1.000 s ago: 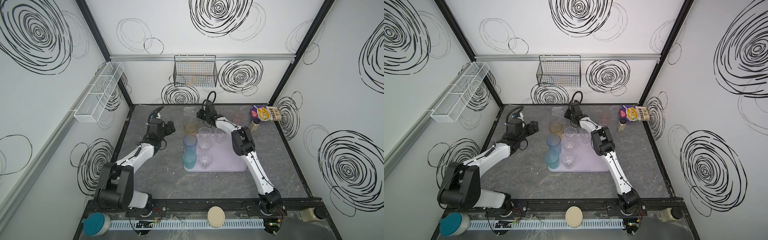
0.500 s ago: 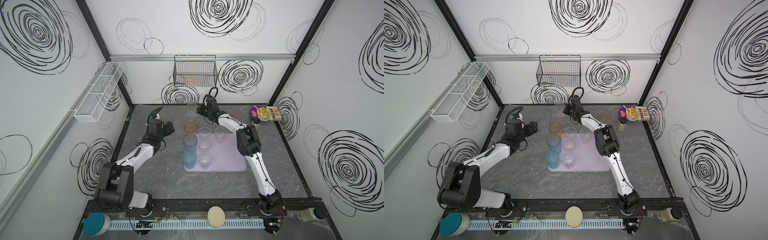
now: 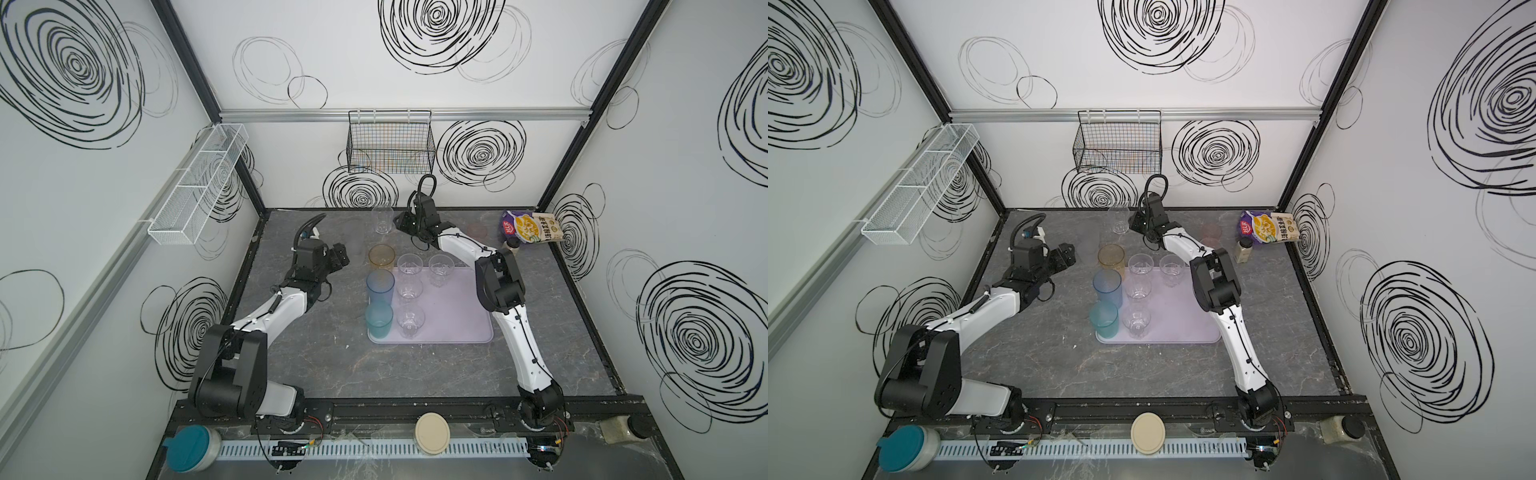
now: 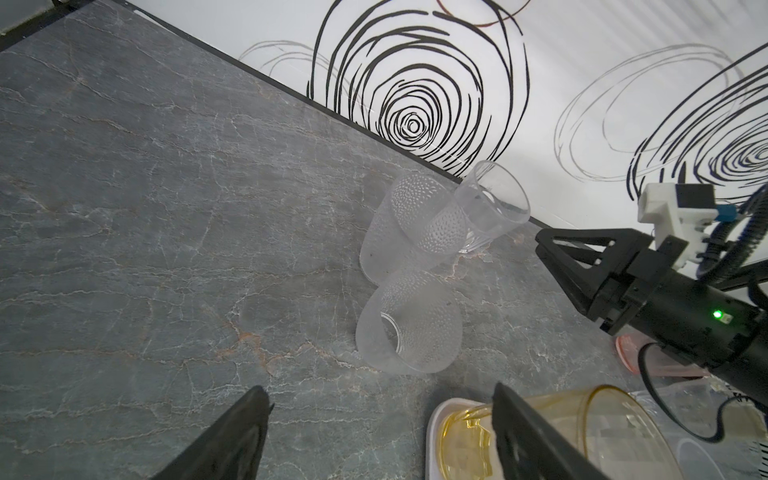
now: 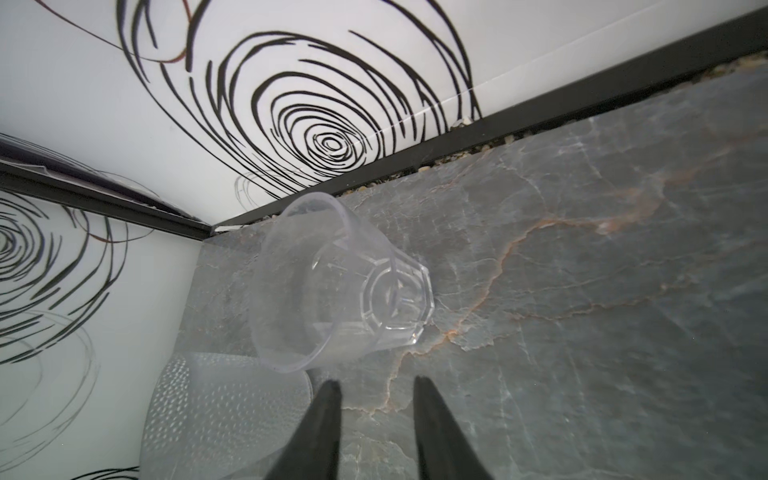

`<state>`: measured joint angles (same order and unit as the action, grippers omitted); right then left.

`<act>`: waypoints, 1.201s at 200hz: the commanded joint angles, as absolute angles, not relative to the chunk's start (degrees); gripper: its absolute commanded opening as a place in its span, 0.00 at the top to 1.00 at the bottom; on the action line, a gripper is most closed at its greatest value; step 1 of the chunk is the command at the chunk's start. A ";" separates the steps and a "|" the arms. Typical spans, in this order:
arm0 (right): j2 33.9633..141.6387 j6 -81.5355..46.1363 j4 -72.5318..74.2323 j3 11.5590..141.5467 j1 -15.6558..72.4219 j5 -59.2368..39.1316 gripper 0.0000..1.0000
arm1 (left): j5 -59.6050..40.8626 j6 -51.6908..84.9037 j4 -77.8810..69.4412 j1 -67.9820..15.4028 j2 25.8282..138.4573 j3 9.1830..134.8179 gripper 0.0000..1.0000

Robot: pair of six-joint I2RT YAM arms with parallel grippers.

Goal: Place the glasses into the tray
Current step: 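Close the right gripper on the rim of the tipped clear glass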

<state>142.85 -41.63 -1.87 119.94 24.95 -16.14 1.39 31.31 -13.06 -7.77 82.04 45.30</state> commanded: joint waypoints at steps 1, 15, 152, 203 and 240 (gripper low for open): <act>138.69 -41.99 -0.47 121.19 24.45 -13.91 0.53 | 2.95 30.77 -16.50 -9.10 80.33 44.75 0.13; 139.86 -42.20 -1.36 123.23 24.56 -13.01 0.47 | 5.63 29.24 -16.79 -11.23 79.22 44.35 0.13; 155.65 -42.85 0.00 140.84 25.18 -10.02 0.35 | 8.27 25.58 -17.83 -15.45 78.57 43.09 0.11; 156.80 -43.44 0.05 140.15 25.12 -11.15 0.46 | 8.10 25.48 -18.48 -15.38 78.84 42.81 0.11; 154.42 -43.52 1.36 135.76 25.29 -10.60 0.52 | 7.73 25.41 -18.89 -15.05 78.84 42.63 0.11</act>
<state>156.03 -43.72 -1.56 138.12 25.58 -11.44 7.94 26.15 -15.25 -15.11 78.72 43.40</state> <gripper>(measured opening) 0.493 0.887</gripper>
